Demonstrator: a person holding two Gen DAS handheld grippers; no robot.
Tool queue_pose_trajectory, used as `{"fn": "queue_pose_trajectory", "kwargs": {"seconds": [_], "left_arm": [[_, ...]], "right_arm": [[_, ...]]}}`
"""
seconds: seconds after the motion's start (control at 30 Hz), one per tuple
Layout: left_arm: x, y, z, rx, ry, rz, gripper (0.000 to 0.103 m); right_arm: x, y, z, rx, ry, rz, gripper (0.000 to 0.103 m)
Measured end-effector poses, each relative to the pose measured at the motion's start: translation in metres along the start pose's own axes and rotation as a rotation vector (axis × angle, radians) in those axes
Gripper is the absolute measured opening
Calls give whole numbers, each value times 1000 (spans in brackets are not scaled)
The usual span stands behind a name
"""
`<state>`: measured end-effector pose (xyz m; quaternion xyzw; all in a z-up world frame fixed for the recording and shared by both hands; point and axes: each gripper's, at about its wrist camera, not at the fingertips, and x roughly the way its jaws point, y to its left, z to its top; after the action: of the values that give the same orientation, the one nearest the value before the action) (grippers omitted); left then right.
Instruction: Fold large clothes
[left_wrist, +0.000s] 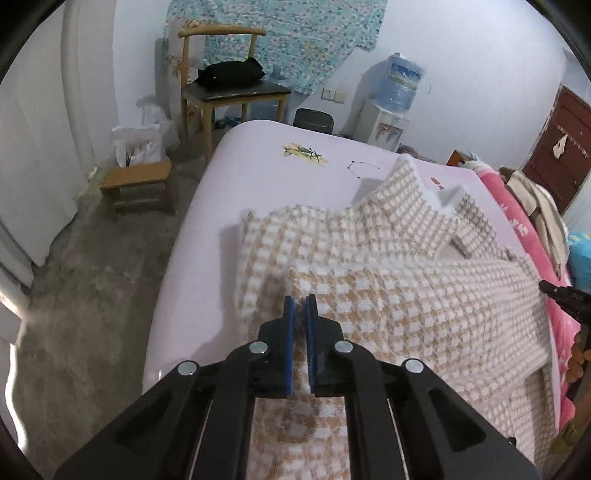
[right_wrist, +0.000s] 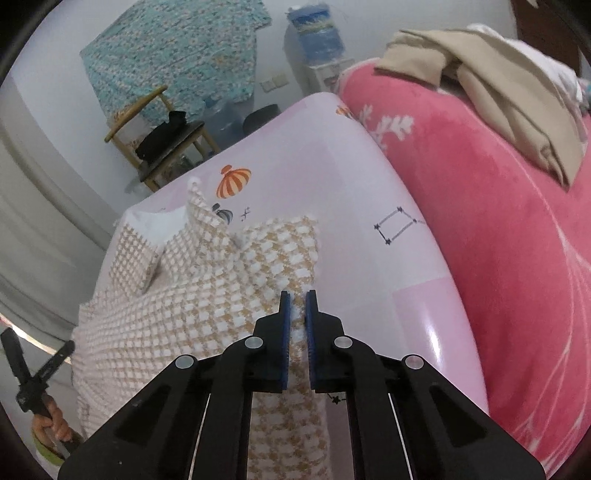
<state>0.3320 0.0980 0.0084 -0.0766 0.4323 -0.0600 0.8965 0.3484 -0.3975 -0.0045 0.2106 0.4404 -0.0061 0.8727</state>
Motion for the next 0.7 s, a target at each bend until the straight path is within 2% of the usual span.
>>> {"fn": "queue_pose_trajectory", "kwargs": {"seconds": [0.1, 0.3, 0.33, 0.37, 0.43, 0.5, 0.53, 0.63, 0.7], "left_arm": [[-3, 5, -2, -17, -4, -12, 6], [18, 6, -11, -9, 23, 22, 7], [17, 5, -12, -2, 17, 26, 7], [16, 5, -12, 2, 16, 30, 9], [11, 7, -13, 1, 12, 24, 13], [-2, 11, -13, -18, -16, 48, 24], [-9, 12, -13, -27, -38, 48, 25], [-32, 4, -12, -10, -112, -38, 25], [-32, -11, -12, 44, -100, -81, 25]], "right_arm": [[1, 4, 1, -31, -6, -33, 5], [20, 1, -1, -67, 15, -95, 5], [19, -1, -1, -64, 16, -102, 7], [17, -3, 1, -56, 18, -103, 16], [3, -9, 3, -29, -1, -89, 20], [-13, -11, 4, -30, -29, -76, 22], [-27, -7, 2, -55, -58, -66, 23], [-50, 20, -11, -187, -84, 13, 27], [-45, 39, -19, -272, -47, 46, 29]]}}
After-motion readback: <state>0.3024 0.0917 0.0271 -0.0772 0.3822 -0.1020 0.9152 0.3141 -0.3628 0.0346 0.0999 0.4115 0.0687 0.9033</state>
